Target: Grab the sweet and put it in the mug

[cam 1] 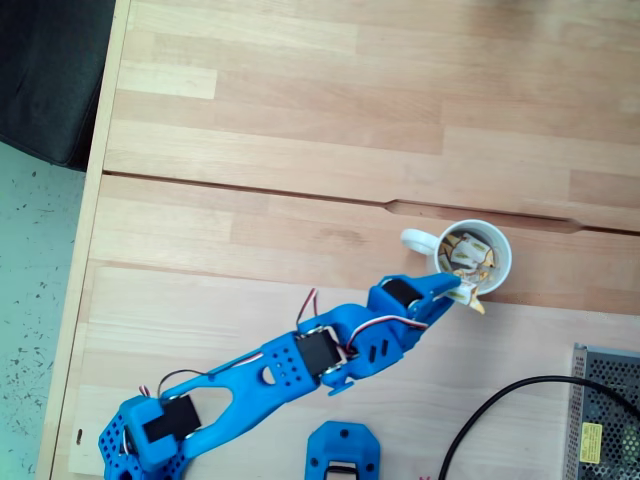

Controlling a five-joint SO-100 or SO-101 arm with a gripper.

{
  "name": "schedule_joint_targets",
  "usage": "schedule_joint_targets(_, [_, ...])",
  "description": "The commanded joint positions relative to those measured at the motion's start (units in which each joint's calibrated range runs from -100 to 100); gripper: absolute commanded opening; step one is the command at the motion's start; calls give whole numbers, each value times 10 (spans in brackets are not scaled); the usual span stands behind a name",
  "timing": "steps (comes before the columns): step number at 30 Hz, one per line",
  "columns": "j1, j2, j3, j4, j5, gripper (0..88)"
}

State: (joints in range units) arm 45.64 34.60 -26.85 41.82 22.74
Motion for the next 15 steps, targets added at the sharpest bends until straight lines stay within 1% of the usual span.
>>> schedule_joint_targets(1, [8,19,-95,-12,4,31])
schedule_joint_targets(7, [5,82,-186,-13,4,31])
schedule_joint_targets(15, [3,131,-236,-13,5,31])
